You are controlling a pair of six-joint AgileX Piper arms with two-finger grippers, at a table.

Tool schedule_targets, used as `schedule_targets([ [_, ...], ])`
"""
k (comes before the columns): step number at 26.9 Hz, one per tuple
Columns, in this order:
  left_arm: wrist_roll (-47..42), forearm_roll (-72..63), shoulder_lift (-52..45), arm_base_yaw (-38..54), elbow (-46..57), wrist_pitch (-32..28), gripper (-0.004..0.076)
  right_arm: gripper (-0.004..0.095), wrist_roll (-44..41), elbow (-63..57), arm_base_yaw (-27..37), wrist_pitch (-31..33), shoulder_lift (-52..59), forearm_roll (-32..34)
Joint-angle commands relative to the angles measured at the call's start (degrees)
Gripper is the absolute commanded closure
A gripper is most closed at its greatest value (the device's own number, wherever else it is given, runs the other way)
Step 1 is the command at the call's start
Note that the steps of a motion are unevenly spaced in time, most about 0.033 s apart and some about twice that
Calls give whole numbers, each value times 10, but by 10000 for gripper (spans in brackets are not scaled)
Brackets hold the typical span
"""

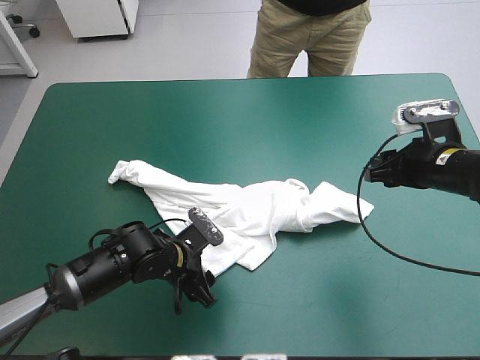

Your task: Fold the cloth

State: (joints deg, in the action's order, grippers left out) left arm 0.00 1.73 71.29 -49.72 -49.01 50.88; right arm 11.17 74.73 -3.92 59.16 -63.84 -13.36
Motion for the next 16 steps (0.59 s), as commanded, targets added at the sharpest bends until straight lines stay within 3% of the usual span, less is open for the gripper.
schedule_targets([
  [1, 0, 4, 16, -4, -11, -39, 234, 394, 5, 17, 6, -30, 12, -3],
  [14, 7, 35, 152, -4, -11, -90, 235, 395, 5, 17, 6, -36, 12, 0],
  [16, -16, 60, 161, -4, -11, -94, 292, 395, 5, 17, 6, -36, 11, 8],
])
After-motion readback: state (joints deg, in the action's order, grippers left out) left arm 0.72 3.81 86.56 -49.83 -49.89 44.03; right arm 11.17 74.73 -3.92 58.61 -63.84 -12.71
